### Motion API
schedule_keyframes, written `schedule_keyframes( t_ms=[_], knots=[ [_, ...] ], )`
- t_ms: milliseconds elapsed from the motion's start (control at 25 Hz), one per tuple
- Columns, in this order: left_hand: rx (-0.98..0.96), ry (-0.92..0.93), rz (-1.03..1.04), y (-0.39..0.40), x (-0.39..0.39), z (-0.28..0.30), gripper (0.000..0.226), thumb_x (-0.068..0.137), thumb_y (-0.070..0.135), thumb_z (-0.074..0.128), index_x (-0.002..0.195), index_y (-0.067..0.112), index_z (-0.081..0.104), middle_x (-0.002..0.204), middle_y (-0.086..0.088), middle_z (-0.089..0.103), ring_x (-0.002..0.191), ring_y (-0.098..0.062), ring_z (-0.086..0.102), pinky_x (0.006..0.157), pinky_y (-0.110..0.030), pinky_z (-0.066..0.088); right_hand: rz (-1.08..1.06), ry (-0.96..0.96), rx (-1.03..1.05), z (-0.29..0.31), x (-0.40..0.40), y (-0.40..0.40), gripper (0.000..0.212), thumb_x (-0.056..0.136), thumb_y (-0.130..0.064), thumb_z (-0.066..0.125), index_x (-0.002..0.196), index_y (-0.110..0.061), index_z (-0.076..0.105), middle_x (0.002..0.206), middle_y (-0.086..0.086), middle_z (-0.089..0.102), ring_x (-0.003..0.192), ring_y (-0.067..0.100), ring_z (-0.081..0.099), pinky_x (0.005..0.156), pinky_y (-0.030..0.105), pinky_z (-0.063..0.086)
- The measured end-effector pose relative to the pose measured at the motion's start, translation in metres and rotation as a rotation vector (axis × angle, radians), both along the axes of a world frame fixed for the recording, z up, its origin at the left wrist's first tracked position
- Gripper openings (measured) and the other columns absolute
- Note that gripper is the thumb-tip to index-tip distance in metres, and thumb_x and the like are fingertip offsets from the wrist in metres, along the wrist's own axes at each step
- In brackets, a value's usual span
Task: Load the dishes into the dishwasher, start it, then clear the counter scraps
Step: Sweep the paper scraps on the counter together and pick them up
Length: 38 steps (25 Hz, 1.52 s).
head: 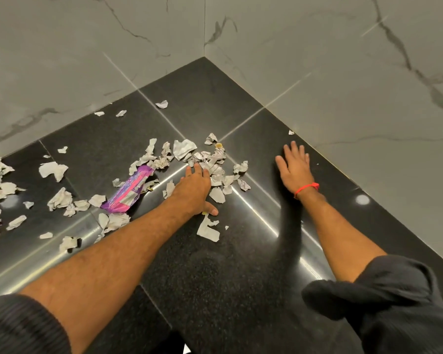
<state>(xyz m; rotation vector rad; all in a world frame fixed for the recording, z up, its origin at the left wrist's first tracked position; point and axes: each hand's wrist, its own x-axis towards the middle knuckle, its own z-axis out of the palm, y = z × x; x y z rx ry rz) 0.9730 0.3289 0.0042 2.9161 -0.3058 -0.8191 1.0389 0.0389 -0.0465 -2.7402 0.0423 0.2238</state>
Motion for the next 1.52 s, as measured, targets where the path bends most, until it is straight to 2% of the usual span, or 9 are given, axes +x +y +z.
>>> schedule_keyframes(
  t_ms=[200, 400, 600, 840, 1000, 1080, 1200, 1400, 1520],
  knots=[
    [-0.009, -0.007, 0.002, 0.001, -0.001, -0.002, 0.128, 0.072, 0.058, 0.082, 0.158, 0.000, 0.007, 0.167, -0.024, 0.000, 0.154, -0.045, 0.001, 0.119, -0.053, 0.033, 0.074, -0.217, 0.197, 0.024, 0.031, 0.007, 0.049, 0.103, -0.029, 0.045, 0.146, -0.007, 0.044, 0.156, 0.012, 0.036, 0.146, 0.023, 0.030, 0.121, 0.033, 0.020],
    [-0.018, 0.009, 0.015, -0.002, 0.002, -0.001, 0.130, 0.069, 0.059, 0.083, 0.158, -0.001, 0.008, 0.166, -0.025, 0.002, 0.153, -0.046, 0.001, 0.121, -0.053, 0.030, 0.092, 0.069, -0.017, 0.011, 0.055, 0.019, 0.069, 0.103, -0.051, 0.030, 0.156, -0.008, 0.018, 0.165, 0.013, 0.003, 0.153, 0.026, 0.000, 0.123, 0.042, -0.002],
    [-0.071, -0.011, 0.008, 0.005, -0.002, -0.002, 0.128, 0.073, 0.057, 0.082, 0.159, 0.002, 0.004, 0.167, -0.022, -0.002, 0.154, -0.044, -0.003, 0.123, -0.053, 0.024, 0.243, 0.028, 0.167, 0.010, -0.015, 0.116, 0.062, 0.105, -0.050, 0.022, 0.157, -0.017, 0.018, 0.165, 0.003, 0.010, 0.152, 0.016, 0.001, 0.123, 0.042, -0.007],
    [-0.252, -0.230, -0.129, 0.074, -0.052, 0.001, 0.065, 0.089, 0.037, 0.073, 0.145, 0.017, 0.047, 0.159, -0.005, 0.037, 0.151, -0.028, 0.027, 0.121, -0.047, 0.031, 0.329, 0.123, 0.261, 0.016, -0.104, 0.194, 0.054, 0.107, -0.045, 0.020, 0.156, -0.025, 0.019, 0.165, -0.005, 0.011, 0.152, 0.015, -0.002, 0.121, 0.043, -0.013],
    [-0.295, -0.490, 0.029, 0.142, -0.124, -0.004, 0.058, 0.090, 0.051, 0.067, 0.141, 0.027, 0.052, 0.161, -0.005, 0.034, 0.150, -0.025, 0.027, 0.121, -0.051, 0.029, 0.146, 0.028, 0.706, 0.033, -0.145, 0.195, 0.043, 0.103, -0.032, 0.048, 0.144, -0.019, 0.048, 0.147, -0.004, 0.048, 0.131, -0.004, 0.039, 0.119, 0.034, 0.025],
    [-0.292, -0.533, 0.208, 0.164, -0.165, -0.013, 0.065, 0.089, 0.058, 0.066, 0.145, 0.028, 0.050, 0.165, -0.007, 0.025, 0.152, -0.029, 0.019, 0.123, -0.054, 0.023, 0.023, -0.158, 0.452, 0.032, -0.156, 0.174, 0.050, 0.095, -0.042, 0.060, 0.138, -0.017, 0.054, 0.135, 0.003, 0.056, 0.121, 0.012, 0.050, 0.107, 0.036, 0.041],
    [-0.222, -0.371, 0.459, 0.167, -0.221, -0.027, 0.083, 0.085, 0.066, 0.065, 0.155, 0.034, 0.031, 0.169, -0.004, 0.006, 0.153, -0.032, 0.005, 0.124, -0.055, 0.014, 0.105, 0.016, 0.101, 0.032, -0.186, 0.181, 0.079, 0.083, -0.063, 0.065, 0.146, -0.021, 0.041, 0.134, 0.007, 0.041, 0.122, 0.027, 0.038, 0.104, 0.040, 0.039],
    [-0.343, -0.360, 0.553, 0.151, -0.235, -0.029, 0.082, 0.090, 0.055, 0.066, 0.158, 0.033, 0.025, 0.166, 0.001, 0.010, 0.151, -0.026, 0.012, 0.123, -0.054, 0.022, 0.177, 0.159, 0.565, 0.037, -0.209, 0.238, 0.066, 0.091, -0.029, 0.069, 0.149, -0.018, 0.040, 0.131, 0.005, 0.045, 0.095, 0.014, 0.060, 0.098, 0.036, 0.051],
    [-0.241, -0.399, 0.477, 0.144, -0.244, -0.027, 0.074, 0.089, 0.059, 0.064, 0.152, 0.034, 0.036, 0.148, 0.000, 0.029, 0.130, -0.024, 0.035, 0.112, -0.046, 0.038, 0.100, 0.057, 0.498, 0.038, -0.205, 0.231, 0.058, 0.092, -0.018, 0.067, 0.146, -0.018, 0.045, 0.126, 0.005, 0.049, 0.082, 0.011, 0.059, 0.094, 0.040, 0.052]
  ],
)
